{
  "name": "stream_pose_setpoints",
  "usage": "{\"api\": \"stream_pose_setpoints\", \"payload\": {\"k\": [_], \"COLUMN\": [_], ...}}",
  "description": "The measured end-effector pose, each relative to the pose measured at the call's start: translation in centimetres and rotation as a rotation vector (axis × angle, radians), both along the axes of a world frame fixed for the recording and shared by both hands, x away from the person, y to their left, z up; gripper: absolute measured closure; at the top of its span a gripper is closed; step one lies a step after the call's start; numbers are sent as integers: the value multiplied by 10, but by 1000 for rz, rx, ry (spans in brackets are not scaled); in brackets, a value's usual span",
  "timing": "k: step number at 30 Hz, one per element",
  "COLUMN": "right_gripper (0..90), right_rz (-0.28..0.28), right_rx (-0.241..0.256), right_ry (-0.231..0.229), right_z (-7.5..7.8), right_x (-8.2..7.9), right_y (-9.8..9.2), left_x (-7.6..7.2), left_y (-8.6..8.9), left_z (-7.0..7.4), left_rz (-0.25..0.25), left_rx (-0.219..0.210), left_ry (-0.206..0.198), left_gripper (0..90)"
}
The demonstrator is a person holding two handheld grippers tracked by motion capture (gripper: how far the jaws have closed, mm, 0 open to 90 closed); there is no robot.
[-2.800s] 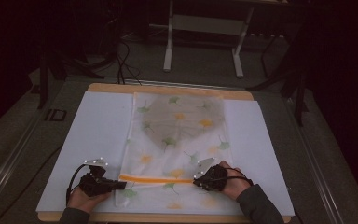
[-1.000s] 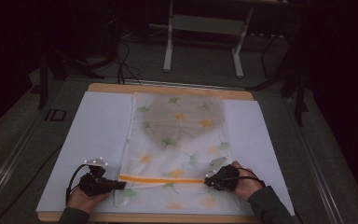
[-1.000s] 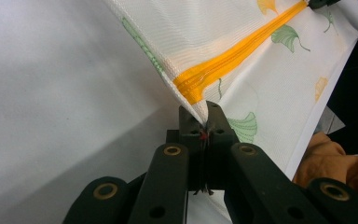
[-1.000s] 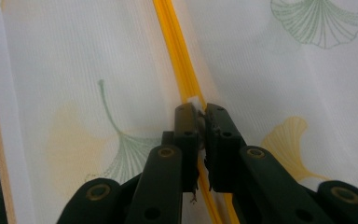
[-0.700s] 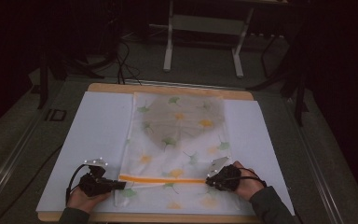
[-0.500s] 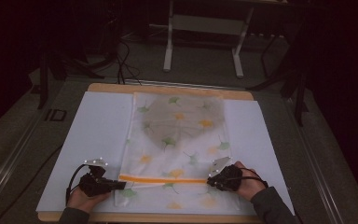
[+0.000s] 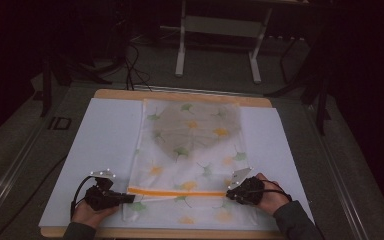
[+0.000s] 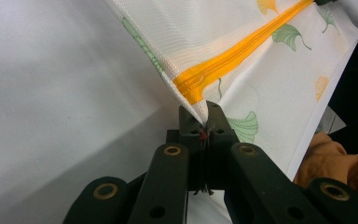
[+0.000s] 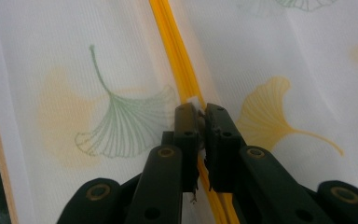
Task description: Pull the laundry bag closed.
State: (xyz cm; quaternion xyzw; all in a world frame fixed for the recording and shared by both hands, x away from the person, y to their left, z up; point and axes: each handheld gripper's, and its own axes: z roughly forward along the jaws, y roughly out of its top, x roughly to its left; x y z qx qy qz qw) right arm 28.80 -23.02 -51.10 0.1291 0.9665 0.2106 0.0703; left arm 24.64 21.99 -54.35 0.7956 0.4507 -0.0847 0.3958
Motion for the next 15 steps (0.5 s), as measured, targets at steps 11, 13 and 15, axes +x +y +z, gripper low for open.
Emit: {"api": "stream_pose_setpoints", "payload": {"k": [11, 13, 15], "right_gripper": [843, 843, 843], "right_rz": [-21, -28, -31], "right_rx": [2, -5, -15], "right_ry": [-3, -2, 0], "right_z": [0, 1, 1], "right_x": [0, 0, 0], "right_y": [-12, -14, -15], "left_x": [0, 0, 0], "left_y": [0, 0, 1], "left_z": [0, 0, 0], "left_rz": [2, 3, 2], "left_rx": [1, 1, 2], "left_ry": [1, 0, 0], "left_gripper": [885, 885, 885]}}
